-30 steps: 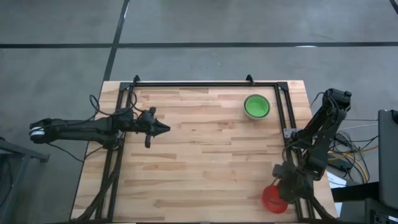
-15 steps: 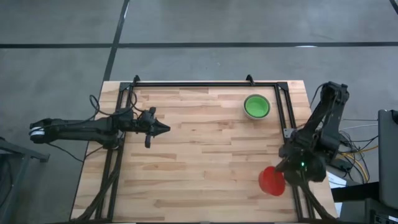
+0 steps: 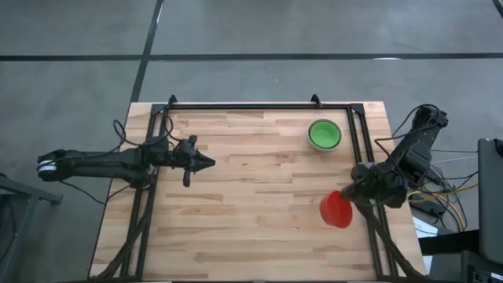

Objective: Nest bowls inside each other
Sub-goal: Stack the red bowl on top of the green bowl

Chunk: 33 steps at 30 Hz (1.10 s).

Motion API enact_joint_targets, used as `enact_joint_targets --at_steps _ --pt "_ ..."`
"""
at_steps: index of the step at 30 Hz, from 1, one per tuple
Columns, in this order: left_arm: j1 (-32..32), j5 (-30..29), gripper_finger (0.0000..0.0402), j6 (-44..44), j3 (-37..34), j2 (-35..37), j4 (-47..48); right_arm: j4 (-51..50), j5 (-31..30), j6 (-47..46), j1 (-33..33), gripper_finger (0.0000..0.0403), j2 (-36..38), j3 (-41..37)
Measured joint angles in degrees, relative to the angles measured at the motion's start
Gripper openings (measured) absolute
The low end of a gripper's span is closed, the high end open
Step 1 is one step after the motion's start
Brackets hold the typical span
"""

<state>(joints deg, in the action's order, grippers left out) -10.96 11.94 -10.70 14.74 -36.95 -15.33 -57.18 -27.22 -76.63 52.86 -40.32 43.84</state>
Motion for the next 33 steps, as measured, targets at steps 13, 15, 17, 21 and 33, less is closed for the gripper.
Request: enact_joint_targets --at_steps 13,15,17,21,33 --pt "0.02 0.00 0.0035 0.00 0.00 0.00 -0.02 -3.97 0.04 5.56 -22.05 0.0011 -0.89 4.53" --pt "0.00 0.00 0.0035 0.00 0.00 0.00 0.00 -3.93 0.19 7.67 -26.38 0.0011 -1.72 5.80" --pt "0.00 0.00 0.0035 0.00 0.00 0.00 -0.02 -3.95 0.51 10.06 -30.52 0.0011 -2.73 7.19" --pt "0.00 0.00 0.0035 0.00 0.00 0.00 -0.01 -3.00 2.35 17.15 -38.14 0.0011 -5.47 9.73" --pt "0.02 0.00 0.0035 0.00 0.00 0.00 0.00 1.19 9.73 28.11 -55.13 0.0011 -10.05 11.09"
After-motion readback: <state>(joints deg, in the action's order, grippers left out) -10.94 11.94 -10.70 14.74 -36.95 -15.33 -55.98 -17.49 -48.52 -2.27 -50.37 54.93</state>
